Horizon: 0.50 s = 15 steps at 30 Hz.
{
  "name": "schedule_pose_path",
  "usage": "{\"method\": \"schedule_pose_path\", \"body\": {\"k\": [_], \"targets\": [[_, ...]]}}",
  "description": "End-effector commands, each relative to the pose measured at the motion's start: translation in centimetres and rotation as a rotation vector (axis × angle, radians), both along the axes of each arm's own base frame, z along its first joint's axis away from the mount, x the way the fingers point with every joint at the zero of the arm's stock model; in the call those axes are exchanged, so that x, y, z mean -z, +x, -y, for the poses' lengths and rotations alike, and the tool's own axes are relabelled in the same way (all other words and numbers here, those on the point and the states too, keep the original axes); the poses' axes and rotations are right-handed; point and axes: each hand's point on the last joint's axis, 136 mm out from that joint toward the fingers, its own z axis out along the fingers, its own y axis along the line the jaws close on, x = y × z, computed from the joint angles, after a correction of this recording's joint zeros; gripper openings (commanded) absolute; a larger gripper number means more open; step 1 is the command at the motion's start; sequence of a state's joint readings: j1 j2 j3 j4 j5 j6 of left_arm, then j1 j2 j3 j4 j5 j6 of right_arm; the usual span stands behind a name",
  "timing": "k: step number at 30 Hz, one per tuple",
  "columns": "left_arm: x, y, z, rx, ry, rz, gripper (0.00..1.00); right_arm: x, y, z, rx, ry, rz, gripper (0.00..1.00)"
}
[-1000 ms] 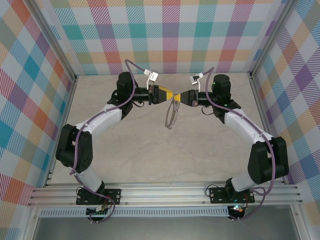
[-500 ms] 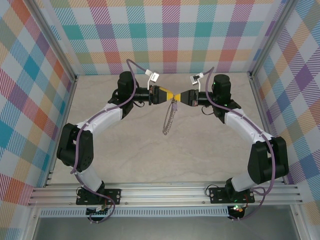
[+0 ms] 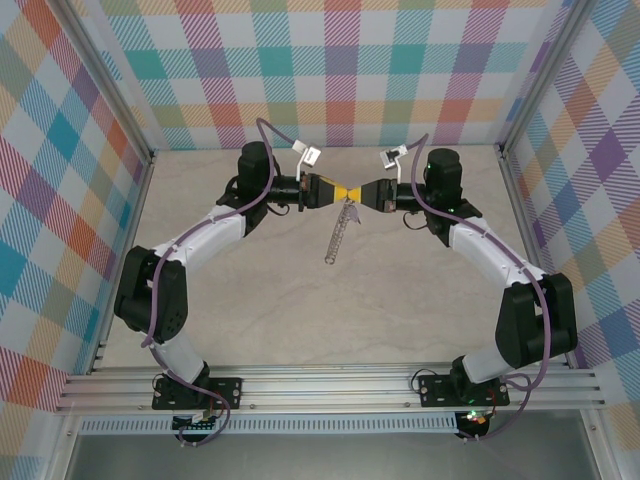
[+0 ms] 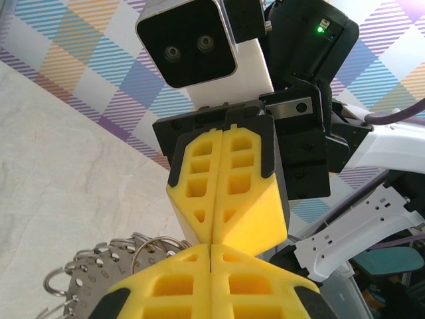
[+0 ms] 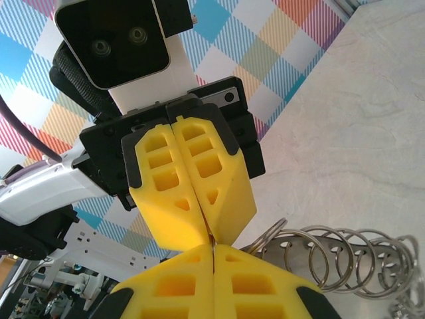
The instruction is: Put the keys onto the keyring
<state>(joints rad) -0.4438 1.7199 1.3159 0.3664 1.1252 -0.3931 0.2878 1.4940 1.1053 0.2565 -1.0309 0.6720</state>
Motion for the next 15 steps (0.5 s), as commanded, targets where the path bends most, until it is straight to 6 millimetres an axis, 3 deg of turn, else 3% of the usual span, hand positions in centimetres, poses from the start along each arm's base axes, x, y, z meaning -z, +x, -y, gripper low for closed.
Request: {"method": "schedule_pose_path", "body": {"k": [1, 8, 15], "targets": [[-1.1, -1.6, 1.3, 0.081, -0.016, 0.041, 0.00, -1.8, 0.5, -0.3, 0.006, 0.027, 0.078, 0.00], [-0.8, -1.5, 2.1, 0.064, -0.009, 0.042, 0.00, -1.5, 1.1, -0.1, 0.035, 0.017, 0.057, 0.00], [-0.6, -0.3, 2.3, 0.007, -0.026, 0.022, 0.00, -2.3, 1.2, 1.7, 0.144, -0.011, 0.071, 0.44]]}}
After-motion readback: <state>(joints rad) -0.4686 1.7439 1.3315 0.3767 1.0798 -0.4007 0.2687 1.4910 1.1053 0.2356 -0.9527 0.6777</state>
